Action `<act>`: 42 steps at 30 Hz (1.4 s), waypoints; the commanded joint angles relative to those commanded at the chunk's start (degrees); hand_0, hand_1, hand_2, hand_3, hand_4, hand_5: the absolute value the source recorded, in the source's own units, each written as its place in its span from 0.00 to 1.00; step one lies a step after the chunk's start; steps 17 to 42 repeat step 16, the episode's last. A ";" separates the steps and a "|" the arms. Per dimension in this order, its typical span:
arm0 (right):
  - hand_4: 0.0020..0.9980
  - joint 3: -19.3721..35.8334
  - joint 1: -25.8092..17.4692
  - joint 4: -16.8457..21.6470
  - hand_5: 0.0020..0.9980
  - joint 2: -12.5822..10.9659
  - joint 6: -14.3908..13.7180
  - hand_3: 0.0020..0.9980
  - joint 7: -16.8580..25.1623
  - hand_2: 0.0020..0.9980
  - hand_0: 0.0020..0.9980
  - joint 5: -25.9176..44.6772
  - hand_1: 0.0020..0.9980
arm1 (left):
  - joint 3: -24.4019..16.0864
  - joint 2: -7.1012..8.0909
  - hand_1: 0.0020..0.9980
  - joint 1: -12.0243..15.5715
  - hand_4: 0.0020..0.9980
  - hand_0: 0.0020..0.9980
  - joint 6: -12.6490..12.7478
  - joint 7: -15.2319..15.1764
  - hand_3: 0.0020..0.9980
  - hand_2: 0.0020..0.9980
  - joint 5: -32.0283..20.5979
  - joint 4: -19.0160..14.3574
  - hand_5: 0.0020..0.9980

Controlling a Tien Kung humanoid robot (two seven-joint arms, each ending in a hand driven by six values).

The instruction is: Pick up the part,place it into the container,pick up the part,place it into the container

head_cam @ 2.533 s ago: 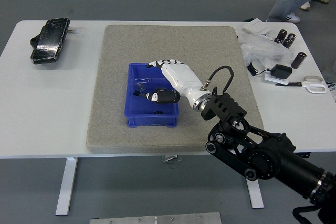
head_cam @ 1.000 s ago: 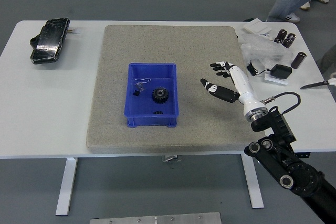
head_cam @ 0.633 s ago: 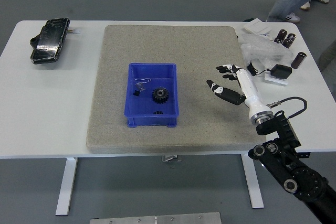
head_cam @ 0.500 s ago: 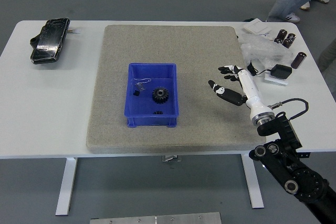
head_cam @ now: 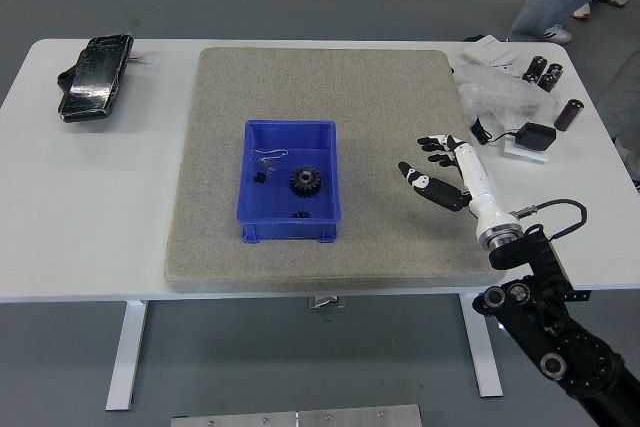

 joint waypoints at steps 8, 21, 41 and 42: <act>0.81 0.34 -0.45 0.39 0.45 0.32 0.11 0.70 -0.25 0.72 0.70 -0.83 0.67 | -0.29 -0.09 0.67 0.09 0.72 0.67 0.10 -0.06 0.63 0.64 -0.51 0.00 0.22; 0.81 1.84 -0.91 1.51 0.45 -0.34 0.13 0.71 -0.37 0.72 0.70 -1.42 0.67 | -1.05 -0.62 0.67 0.73 0.72 0.67 0.17 -0.29 0.63 0.64 -0.44 0.00 0.22; 0.81 1.84 -0.91 1.51 0.45 -0.34 0.13 0.71 -0.37 0.72 0.70 -1.42 0.67 | -1.05 -0.62 0.67 0.73 0.72 0.67 0.17 -0.29 0.63 0.64 -0.44 0.00 0.22; 0.81 1.84 -0.91 1.51 0.45 -0.34 0.13 0.71 -0.37 0.72 0.70 -1.42 0.67 | -1.05 -0.62 0.67 0.73 0.72 0.67 0.17 -0.29 0.63 0.64 -0.44 0.00 0.22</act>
